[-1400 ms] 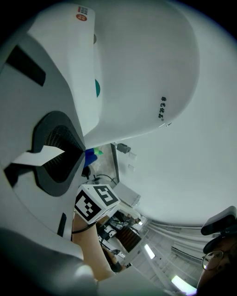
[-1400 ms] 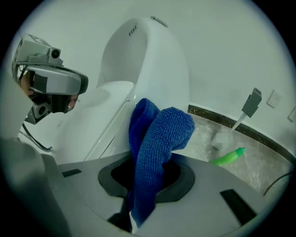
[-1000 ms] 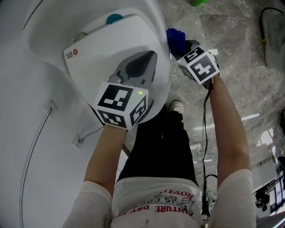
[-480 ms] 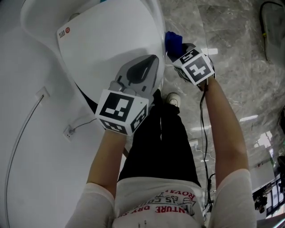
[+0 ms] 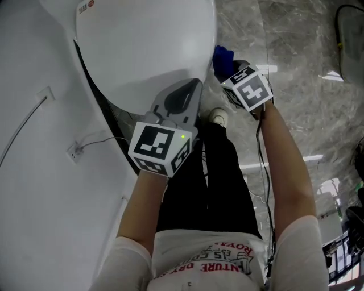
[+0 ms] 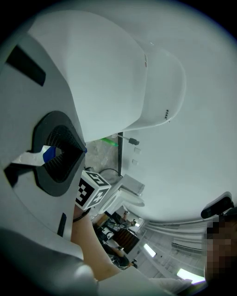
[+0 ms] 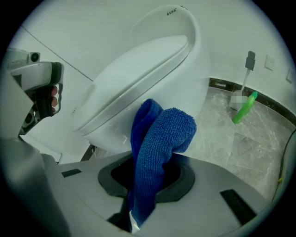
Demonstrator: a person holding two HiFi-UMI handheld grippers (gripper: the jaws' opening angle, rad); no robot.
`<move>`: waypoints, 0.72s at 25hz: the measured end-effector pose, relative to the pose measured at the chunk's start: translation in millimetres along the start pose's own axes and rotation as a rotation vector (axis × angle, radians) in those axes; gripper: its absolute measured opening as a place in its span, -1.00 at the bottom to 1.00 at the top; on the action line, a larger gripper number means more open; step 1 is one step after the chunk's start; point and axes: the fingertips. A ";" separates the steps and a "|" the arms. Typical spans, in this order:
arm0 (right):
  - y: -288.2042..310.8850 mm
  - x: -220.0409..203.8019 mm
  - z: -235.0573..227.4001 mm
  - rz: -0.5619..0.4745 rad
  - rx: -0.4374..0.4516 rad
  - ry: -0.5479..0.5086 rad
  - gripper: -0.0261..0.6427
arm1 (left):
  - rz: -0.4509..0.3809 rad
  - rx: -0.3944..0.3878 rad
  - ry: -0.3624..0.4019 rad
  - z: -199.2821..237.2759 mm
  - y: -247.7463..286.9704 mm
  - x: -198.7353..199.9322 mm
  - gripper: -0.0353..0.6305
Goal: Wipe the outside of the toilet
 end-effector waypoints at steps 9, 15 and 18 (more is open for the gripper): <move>15.7 -19.2 46.4 0.003 -0.022 0.065 -0.67 | 0.008 0.015 -0.050 6.9 -45.6 -56.1 -0.88; 32.0 -21.5 75.4 -0.011 -0.081 0.183 -0.67 | 0.018 0.011 -0.087 26.7 -85.2 -95.5 -0.88; 40.8 -24.4 94.0 0.000 -0.116 0.226 -0.67 | 0.026 0.009 -0.098 41.5 -108.6 -113.8 -0.88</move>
Point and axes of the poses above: the fingertips, and each gripper's own axes: y forward along the fingers, z to its left, x out of its top, and after that the axes turned 6 degrees about -y, right-handed
